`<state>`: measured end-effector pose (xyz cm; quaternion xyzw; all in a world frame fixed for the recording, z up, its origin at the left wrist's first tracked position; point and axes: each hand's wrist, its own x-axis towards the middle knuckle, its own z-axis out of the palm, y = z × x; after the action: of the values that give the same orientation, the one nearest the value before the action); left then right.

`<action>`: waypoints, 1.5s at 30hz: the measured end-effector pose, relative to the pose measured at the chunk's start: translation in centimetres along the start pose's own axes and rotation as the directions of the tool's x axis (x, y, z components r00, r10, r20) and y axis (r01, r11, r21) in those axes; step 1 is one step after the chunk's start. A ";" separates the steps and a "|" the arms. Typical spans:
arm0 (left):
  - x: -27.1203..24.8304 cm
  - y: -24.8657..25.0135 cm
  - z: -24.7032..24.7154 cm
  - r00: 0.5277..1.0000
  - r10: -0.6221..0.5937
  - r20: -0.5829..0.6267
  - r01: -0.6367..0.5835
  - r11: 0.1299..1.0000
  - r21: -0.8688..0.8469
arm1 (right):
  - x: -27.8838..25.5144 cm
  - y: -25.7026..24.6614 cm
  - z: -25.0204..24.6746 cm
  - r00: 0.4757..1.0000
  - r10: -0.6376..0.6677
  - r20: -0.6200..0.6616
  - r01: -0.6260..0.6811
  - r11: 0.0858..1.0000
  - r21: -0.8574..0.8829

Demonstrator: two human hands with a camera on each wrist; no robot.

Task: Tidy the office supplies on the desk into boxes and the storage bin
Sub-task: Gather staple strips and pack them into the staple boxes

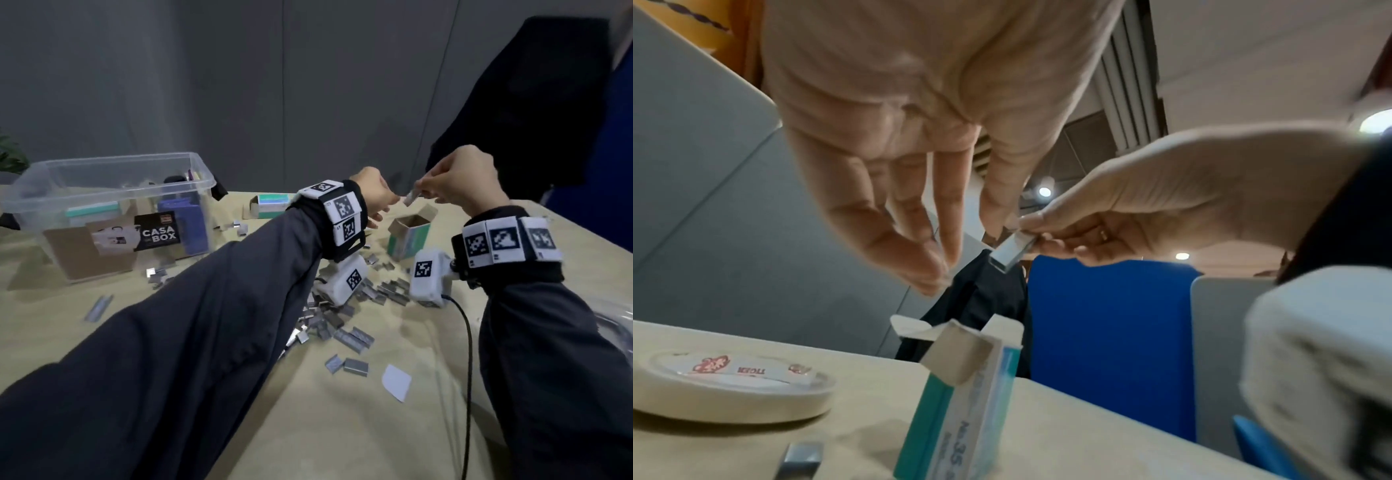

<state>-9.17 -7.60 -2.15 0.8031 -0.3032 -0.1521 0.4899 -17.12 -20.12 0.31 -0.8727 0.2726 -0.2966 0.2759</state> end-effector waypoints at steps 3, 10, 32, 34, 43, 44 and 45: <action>0.8 0.3 0.9 0.999 -0.042 0.025 0.040 0.998 0.051 | 0.0 0.8 0.2 1.000 0.022 -0.009 -0.023 0.997 -0.075; 1.0 0.4 2.0 0.989 -0.093 0.113 0.083 0.992 0.094 | -0.4 2.3 1.4 0.999 0.038 0.014 -0.034 0.975 -0.220; 1.3 0.1 3.0 0.977 -0.087 0.195 0.071 0.994 0.086 | -0.3 3.6 0.0 0.982 0.188 0.023 -0.173 0.940 -0.294; 1.4 0.0 3.2 0.979 -0.096 0.182 0.084 0.994 0.075 | -0.2 3.6 0.6 0.976 0.213 0.036 -0.192 0.933 -0.304; 2.4 -0.8 3.1 0.972 -0.150 0.179 0.147 0.989 0.032 | 0.2 4.4 3.5 0.956 0.278 0.090 -0.244 0.929 -0.278; 2.5 -0.8 3.0 0.972 -0.156 0.176 0.152 0.988 0.033 | 0.4 4.3 3.5 0.956 0.278 0.098 -0.241 0.929 -0.281; 2.6 -0.8 3.1 0.972 -0.162 0.172 0.158 0.987 0.035 | 0.5 4.2 3.5 0.955 0.277 0.103 -0.237 0.925 -0.296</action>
<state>-8.60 -11.11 -4.13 0.8137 -0.2807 -0.2576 0.4391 -15.72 -22.24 -4.55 -0.8785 0.4037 -0.1528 0.2048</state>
